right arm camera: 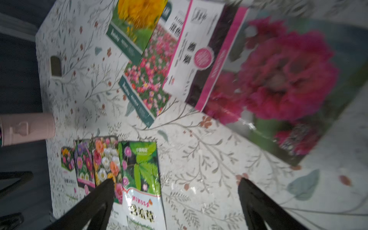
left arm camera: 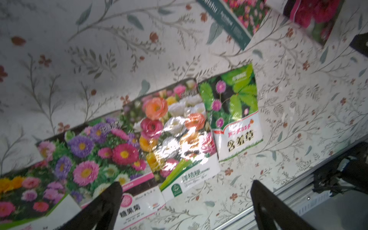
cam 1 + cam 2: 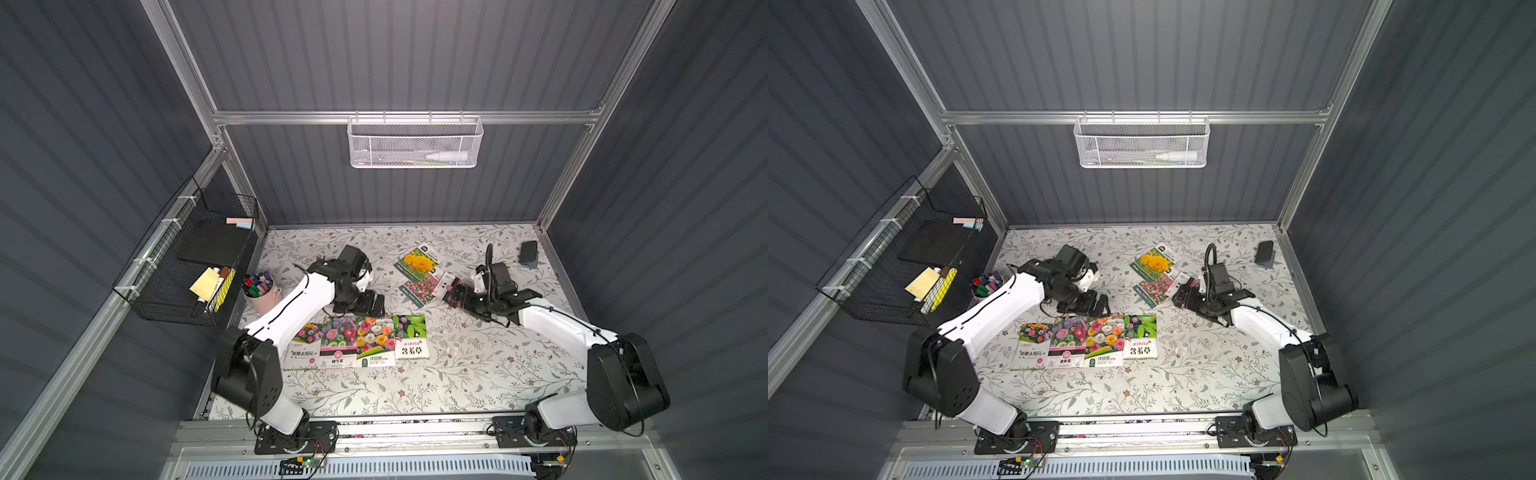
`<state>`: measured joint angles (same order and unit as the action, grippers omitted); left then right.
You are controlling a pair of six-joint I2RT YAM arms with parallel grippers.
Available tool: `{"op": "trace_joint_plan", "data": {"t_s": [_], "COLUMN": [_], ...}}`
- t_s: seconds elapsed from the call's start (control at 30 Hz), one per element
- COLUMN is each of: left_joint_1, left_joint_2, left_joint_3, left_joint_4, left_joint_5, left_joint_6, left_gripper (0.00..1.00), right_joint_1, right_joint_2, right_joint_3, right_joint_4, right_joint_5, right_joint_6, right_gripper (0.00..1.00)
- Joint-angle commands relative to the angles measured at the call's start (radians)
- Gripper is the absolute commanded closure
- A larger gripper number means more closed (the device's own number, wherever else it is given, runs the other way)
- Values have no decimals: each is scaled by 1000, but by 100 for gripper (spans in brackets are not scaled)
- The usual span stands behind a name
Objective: Arrange the seed packets in a row
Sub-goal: Place the seed packet at the center of the board, then pick up the seed packet from the center of the board.
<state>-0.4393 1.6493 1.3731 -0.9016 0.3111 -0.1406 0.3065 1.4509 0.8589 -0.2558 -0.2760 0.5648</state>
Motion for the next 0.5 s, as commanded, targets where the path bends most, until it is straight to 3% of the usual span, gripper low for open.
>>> {"op": "trace_joint_plan", "data": {"t_s": [0.0, 0.23, 0.47], "left_joint_1": [-10, -131, -172], "left_joint_2": [141, 447, 712], "left_joint_3": [153, 442, 718], "left_joint_4": [91, 225, 279], "left_joint_5": [130, 241, 248], "left_joint_6": [-74, -131, -190], "left_gripper": [0, 1, 0], "right_joint_1": [-116, -297, -323], "right_joint_2": [38, 182, 288], "right_joint_3": [18, 28, 52], "right_joint_4": [-50, 17, 96], "right_joint_5": [-15, -169, -234], "right_joint_6": [20, 73, 95], "right_gripper": [1, 1, 1]}}
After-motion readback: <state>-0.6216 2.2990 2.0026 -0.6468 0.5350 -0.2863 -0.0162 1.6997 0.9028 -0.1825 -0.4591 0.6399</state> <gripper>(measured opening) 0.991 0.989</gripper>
